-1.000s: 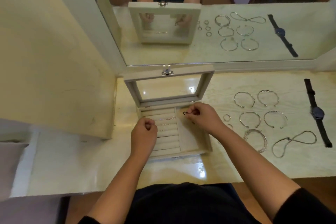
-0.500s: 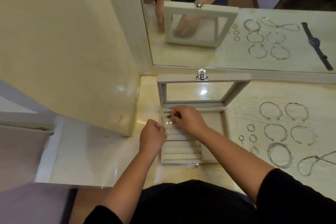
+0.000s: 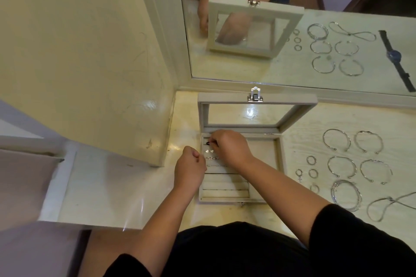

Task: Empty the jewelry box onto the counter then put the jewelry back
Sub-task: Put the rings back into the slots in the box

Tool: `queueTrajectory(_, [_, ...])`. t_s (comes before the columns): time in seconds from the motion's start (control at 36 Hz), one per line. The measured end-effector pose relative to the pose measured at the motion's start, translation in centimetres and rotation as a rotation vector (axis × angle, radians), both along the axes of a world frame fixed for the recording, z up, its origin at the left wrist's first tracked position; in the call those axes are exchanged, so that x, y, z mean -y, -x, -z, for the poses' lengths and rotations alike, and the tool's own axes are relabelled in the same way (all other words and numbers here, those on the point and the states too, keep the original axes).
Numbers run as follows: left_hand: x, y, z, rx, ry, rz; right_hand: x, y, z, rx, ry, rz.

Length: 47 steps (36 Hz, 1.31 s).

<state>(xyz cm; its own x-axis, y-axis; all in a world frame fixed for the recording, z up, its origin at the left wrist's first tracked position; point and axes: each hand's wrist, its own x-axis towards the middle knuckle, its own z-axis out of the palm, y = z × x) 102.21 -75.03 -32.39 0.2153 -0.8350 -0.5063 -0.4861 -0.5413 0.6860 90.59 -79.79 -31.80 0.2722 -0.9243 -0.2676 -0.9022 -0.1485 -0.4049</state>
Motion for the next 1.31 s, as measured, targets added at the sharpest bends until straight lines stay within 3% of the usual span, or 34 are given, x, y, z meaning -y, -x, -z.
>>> queueTrajectory(0.11, [0.0,0.0,0.2,0.008,0.003,0.003,-0.4,-0.1,0.2,-0.057,0.036,-0.080])
queueTrajectory(0.36, [-0.1,-0.1,0.1,0.007,0.017,0.006,-1.5,1.5,-0.3,0.084,0.084,-0.120])
queueTrajectory(0.53, [-0.1,0.0,-0.4,0.013,0.014,0.018,-1.7,1.2,-0.2,0.115,-0.008,-0.032])
queueTrajectory(0.64, [-0.6,0.1,-1.1,0.041,0.059,0.047,-2.1,1.3,-0.6,0.110,-0.031,-0.097])
queueTrajectory(0.72, [-1.0,0.5,-1.5,0.090,0.146,0.068,-2.9,1.7,-0.6,0.134,0.084,-0.080])
queueTrajectory(0.97, [-1.5,3.8,-1.5,-0.045,0.187,0.209,-5.7,6.4,-1.4,0.332,0.162,0.289])
queueTrajectory(1.17, [-2.6,5.6,-0.9,-0.099,0.092,0.241,-8.0,13.1,-0.9,0.309,0.182,0.636])
queueTrajectory(1.31, [-3.1,6.8,-1.0,-0.182,0.083,0.273,-9.3,15.8,0.7,0.222,0.049,0.732])
